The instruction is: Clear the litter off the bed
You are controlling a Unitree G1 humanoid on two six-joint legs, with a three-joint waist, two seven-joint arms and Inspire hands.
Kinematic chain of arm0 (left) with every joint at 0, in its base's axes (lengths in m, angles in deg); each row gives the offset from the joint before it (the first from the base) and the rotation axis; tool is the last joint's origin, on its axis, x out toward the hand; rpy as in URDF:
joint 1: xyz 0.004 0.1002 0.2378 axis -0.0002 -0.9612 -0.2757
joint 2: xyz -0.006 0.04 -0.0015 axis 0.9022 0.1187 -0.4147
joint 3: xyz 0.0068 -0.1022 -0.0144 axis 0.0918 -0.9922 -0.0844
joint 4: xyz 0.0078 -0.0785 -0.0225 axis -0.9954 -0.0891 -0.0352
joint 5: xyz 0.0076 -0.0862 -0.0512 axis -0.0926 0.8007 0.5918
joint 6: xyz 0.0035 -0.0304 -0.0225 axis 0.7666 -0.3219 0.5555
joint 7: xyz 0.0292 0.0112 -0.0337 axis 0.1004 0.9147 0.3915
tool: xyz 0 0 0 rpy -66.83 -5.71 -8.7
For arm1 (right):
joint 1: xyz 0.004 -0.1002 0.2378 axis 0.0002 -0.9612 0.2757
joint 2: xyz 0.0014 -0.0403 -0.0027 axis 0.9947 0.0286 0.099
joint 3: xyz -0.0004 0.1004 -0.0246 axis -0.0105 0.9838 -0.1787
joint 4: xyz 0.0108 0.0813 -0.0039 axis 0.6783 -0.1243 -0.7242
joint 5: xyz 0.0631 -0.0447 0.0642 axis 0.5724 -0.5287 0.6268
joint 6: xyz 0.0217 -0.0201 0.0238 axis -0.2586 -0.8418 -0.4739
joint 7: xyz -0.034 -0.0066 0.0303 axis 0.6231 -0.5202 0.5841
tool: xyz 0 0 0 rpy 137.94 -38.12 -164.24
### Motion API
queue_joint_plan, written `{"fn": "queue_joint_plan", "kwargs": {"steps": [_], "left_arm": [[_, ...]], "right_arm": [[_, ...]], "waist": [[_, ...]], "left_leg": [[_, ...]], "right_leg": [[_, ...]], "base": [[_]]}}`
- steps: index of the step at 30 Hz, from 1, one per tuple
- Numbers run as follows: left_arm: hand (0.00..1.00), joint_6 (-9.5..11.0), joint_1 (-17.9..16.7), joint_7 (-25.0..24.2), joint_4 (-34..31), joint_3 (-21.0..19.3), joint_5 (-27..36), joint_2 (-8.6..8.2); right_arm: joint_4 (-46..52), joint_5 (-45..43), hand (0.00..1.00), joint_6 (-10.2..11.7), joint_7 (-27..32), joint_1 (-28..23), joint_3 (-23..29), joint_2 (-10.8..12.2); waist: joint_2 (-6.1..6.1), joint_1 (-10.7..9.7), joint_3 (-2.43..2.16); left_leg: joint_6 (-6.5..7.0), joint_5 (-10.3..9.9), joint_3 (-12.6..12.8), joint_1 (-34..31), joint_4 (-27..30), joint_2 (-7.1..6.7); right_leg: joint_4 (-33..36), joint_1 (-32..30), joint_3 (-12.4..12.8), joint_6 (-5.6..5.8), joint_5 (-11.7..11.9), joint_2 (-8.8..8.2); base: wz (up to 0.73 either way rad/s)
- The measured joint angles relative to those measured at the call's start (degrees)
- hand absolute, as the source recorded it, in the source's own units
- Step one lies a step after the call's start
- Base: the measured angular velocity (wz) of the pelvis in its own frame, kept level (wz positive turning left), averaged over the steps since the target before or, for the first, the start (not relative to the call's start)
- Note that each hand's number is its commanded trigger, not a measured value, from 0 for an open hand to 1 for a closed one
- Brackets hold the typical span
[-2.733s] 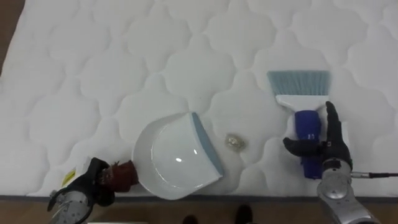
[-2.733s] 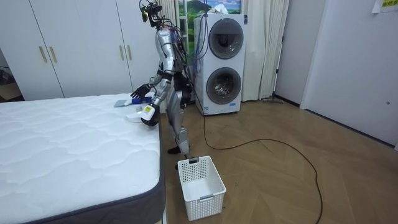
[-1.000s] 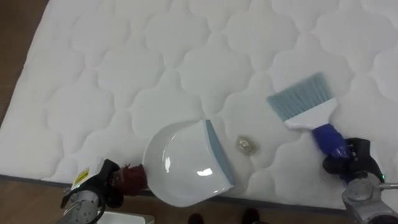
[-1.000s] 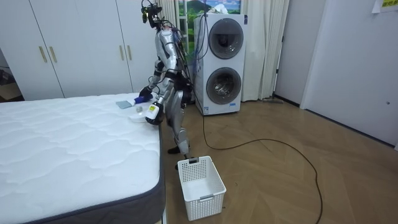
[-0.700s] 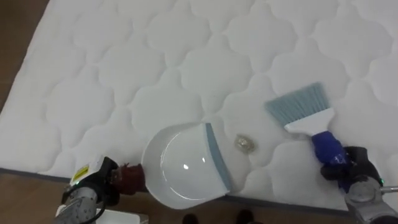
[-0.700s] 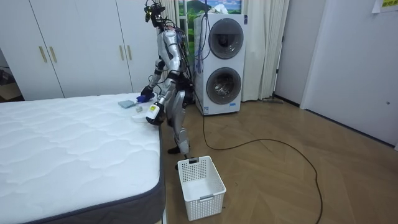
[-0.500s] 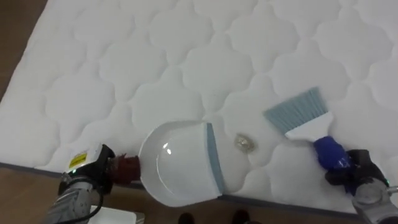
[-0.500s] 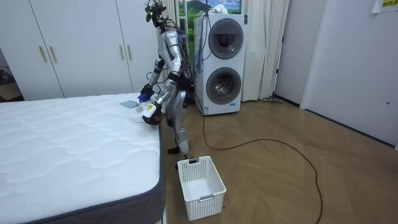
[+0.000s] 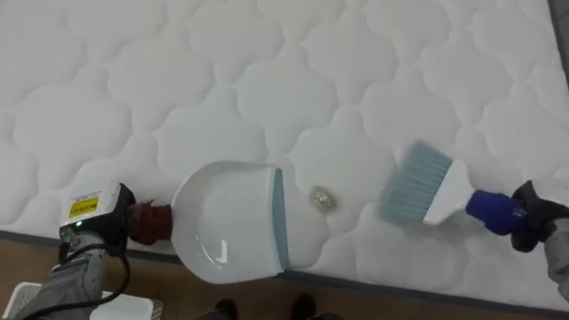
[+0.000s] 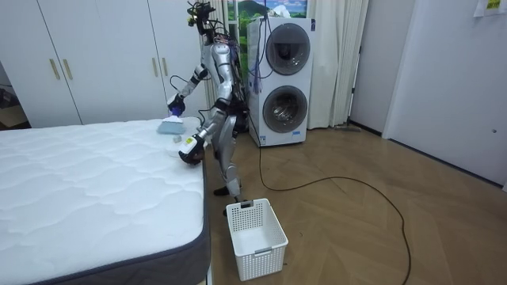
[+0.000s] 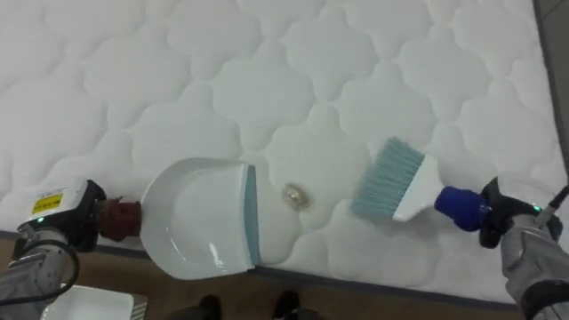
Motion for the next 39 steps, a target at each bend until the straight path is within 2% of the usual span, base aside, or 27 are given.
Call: {"fn": "queue_joint_plan", "kwargs": {"steps": [2,8,10,16,26,39], "left_arm": [[1.00,0.0,0.3,0.1,0.5,0.0,0.0,0.07],[1.00,0.0,0.8,0.1,-0.1,-0.6,-3.0,0.21],[1.00,0.0,1.4,0.1,-0.4,-0.7,-5.2,0.40],[1.00,-0.1,2.0,0.1,-0.1,-0.6,-6.4,1.17],[1.00,-0.4,1.8,-0.1,-0.1,-0.7,-6.3,1.17],[1.00,-0.7,1.8,0.6,-0.3,-0.6,-6.0,1.16]], "right_arm": [[1.7,-4.2,1.00,0.0,-0.1,0.8,-1.3,-0.2],[8.7,-17.8,1.00,0.0,-0.7,1.0,-2.3,-1.6],[10.6,-22.4,1.00,0.0,-0.9,1.0,-2.3,-2.5],[15.5,-27.9,1.00,-0.1,-2.4,1.0,-5.1,-3.2],[20.1,-29.7,1.00,-2.0,-8.2,1.1,-6.2,-3.2],[19.5,-29.0,1.00,-2.5,-6.3,1.0,-6.2,-3.2]], "waist": [[-0.04,0.3,-0.01],[-0.34,1.0,-0.05],[-0.47,1.5,-0.05],[-1.06,1.5,0.00],[-1.26,1.8,0.10],[-1.04,1.9,0.19]], "left_leg": [[-0.15,0.0,0.0,-0.1,0.2,0.82],[-0.43,-0.2,0.0,-0.4,0.0,1.27],[-0.48,-0.2,0.1,-0.4,-0.2,1.80],[-0.62,-0.3,0.0,0.1,0.2,1.95],[-0.87,-0.7,0.6,1.2,-0.4,2.03],[-1.15,-0.9,0.2,0.9,-0.6,2.64]], "right_leg": [[-1.4,0.6,-0.3,-0.20,0.6,0.61],[-2.8,0.8,-0.9,-0.41,1.0,1.07],[-3.4,1.0,-0.9,-0.43,1.3,1.36],[-3.4,1.7,-0.8,-0.48,1.4,1.70],[-4.5,2.6,-1.5,-0.66,1.6,1.78],[-5.7,3.0,-1.9,-0.71,1.7,2.58]], "base": [[-0.04],[0.00],[-0.05],[-0.03],[-0.03],[0.01]]}}
